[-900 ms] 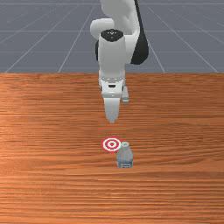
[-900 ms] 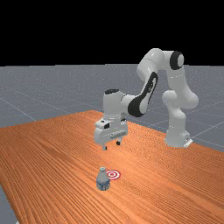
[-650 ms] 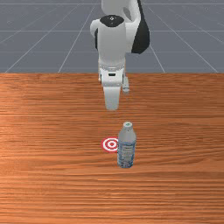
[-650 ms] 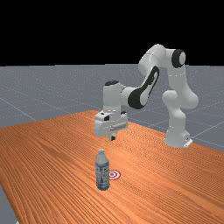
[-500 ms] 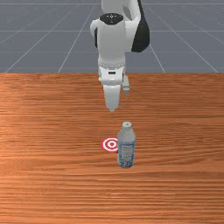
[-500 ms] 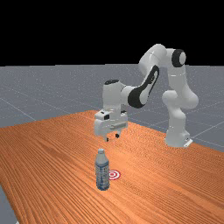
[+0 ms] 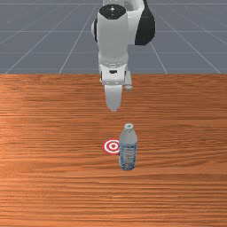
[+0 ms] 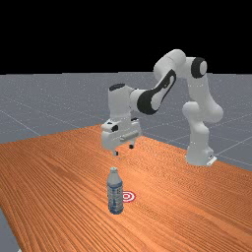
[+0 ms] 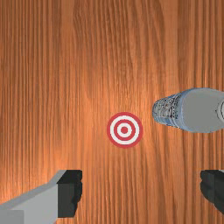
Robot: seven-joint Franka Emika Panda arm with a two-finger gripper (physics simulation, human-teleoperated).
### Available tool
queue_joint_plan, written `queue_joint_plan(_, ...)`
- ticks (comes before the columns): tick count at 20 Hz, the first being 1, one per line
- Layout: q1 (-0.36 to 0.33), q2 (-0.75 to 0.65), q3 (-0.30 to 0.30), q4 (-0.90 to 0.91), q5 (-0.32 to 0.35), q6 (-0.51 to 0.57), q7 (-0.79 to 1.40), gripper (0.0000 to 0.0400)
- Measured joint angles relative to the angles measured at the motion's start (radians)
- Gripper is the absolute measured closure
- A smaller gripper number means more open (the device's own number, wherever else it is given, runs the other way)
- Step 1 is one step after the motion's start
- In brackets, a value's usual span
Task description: Pick up the bottle and put it on the marker
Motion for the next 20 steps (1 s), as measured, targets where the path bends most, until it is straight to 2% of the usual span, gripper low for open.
queue_joint_plan(2, 0.000, 0.044, 0.000, 0.072, 0.000, -0.042, 0.001, 0.0000)
queue_joint_plan(3, 0.022, -0.003, -0.018, -0.024, -0.062, 0.096, 0.047, 0.0000)
queue_joint_plan(5, 0.022, 0.014, -0.018, 0.003, -0.059, 0.088, 0.044, 0.0000)
queue_joint_plan(6, 0.005, 0.015, -0.006, 0.002, -0.009, 0.091, 0.021, 0.0000)
queue_joint_plan(7, 0.002, 0.022, -0.004, 0.018, -0.011, 0.068, 0.003, 0.0000)
queue_joint_plan(8, -0.002, 0.015, -0.003, 0.003, -0.004, 0.089, -0.004, 0.0000)
queue_joint_plan(13, -0.001, 0.004, -0.005, -0.018, -0.010, 0.119, -0.001, 0.0000)
queue_joint_plan(20, 0.000, 0.010, -0.004, 0.000, -0.013, 0.091, -0.006, 0.0000)
